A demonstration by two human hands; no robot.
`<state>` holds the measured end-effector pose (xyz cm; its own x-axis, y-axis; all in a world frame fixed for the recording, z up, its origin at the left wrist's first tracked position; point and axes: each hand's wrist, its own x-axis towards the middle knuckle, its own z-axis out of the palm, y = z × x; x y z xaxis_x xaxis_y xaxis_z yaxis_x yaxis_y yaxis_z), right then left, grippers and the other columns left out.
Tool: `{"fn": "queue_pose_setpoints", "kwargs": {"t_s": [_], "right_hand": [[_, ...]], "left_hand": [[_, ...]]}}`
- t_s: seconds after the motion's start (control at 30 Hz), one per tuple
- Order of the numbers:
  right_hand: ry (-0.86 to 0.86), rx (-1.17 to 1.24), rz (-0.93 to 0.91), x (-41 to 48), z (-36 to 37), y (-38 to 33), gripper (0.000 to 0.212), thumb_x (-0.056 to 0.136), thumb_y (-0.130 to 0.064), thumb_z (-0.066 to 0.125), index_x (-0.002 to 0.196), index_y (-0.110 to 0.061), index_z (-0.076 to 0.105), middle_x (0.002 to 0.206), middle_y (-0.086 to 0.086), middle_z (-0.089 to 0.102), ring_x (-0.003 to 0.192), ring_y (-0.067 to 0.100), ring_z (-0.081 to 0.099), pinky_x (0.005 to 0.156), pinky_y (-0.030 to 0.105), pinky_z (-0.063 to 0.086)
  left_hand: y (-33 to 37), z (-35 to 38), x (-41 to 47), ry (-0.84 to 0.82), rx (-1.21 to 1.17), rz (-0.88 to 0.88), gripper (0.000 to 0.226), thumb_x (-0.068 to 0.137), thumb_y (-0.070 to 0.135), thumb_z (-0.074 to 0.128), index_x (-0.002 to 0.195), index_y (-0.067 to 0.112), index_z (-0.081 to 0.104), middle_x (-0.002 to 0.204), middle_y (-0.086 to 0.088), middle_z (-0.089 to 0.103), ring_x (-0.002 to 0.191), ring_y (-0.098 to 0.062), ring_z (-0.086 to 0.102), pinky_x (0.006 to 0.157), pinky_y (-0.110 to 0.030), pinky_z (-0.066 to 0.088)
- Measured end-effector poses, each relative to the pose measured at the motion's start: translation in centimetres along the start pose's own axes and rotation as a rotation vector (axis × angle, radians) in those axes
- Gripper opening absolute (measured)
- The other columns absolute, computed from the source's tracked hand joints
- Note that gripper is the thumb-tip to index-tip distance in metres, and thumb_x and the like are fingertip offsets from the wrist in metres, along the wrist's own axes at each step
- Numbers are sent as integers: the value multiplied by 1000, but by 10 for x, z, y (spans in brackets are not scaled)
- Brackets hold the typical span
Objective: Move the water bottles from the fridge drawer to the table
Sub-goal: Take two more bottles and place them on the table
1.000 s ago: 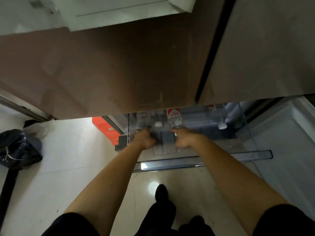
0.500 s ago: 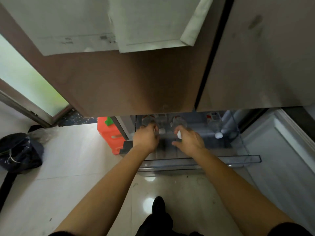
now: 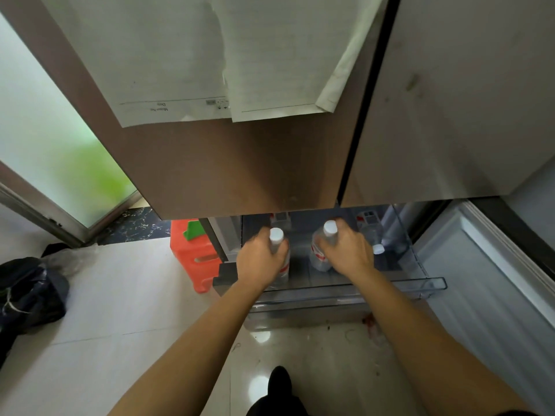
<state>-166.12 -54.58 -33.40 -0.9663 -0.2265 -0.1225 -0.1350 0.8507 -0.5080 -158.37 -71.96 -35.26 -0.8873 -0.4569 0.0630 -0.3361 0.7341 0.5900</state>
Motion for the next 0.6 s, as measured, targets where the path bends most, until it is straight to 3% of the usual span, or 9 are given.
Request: {"fn": "queue_pose_setpoints", "kwargs": {"t_s": [0.13, 0.2, 0.27, 0.4, 0.5, 0.6], "right_hand": [[65, -69, 20, -3, 13, 0, 64, 77, -49, 78, 128, -22, 51, 120, 12, 54, 107, 34, 58, 82, 38, 48], [99, -35, 10, -3, 21, -1, 67, 72, -41, 85, 127, -20, 51, 125, 13, 45, 113, 34, 52, 87, 39, 48], [96, 147, 19, -3, 29, -1, 70, 70, -28, 88, 126, -17, 48, 129, 13, 45, 113, 35, 54, 85, 38, 49], [67, 256, 54, -5, 31, 2, 68, 79, -24, 82, 132, -16, 39, 123, 16, 59, 109, 37, 60, 85, 40, 51], [59, 276, 5, -12, 23, 2, 59, 86, -29, 75, 132, -20, 40, 120, 15, 63, 108, 36, 61, 85, 41, 52], [127, 304, -102, -24, 10, -7, 58, 84, -26, 76, 130, -30, 41, 122, 8, 64, 108, 31, 63, 85, 44, 55]], "left_hand": [[-5, 8, -7, -108, 3, -66, 62, 76, 56, 73, 122, 19, 54, 116, -12, 48, 110, -31, 49, 86, -39, 49], [-11, 7, -6, -196, 23, -97, 79, 69, 50, 82, 132, 21, 44, 126, -12, 43, 115, -33, 49, 95, -44, 49], [-16, 6, -3, -253, -44, -115, 81, 68, 38, 86, 133, 19, 40, 130, -10, 48, 113, -33, 55, 93, -44, 50], [-26, -1, -5, -182, -195, -119, 68, 69, 27, 86, 123, 17, 46, 119, -6, 61, 107, -27, 60, 90, -39, 52], [-27, -10, -15, -93, -249, -110, 61, 72, 25, 85, 119, 25, 46, 119, -1, 61, 106, -18, 59, 87, -28, 47], [-20, -23, -23, 37, -340, -127, 65, 72, 28, 85, 122, 33, 44, 121, 7, 59, 110, -13, 57, 95, -30, 49]]}}
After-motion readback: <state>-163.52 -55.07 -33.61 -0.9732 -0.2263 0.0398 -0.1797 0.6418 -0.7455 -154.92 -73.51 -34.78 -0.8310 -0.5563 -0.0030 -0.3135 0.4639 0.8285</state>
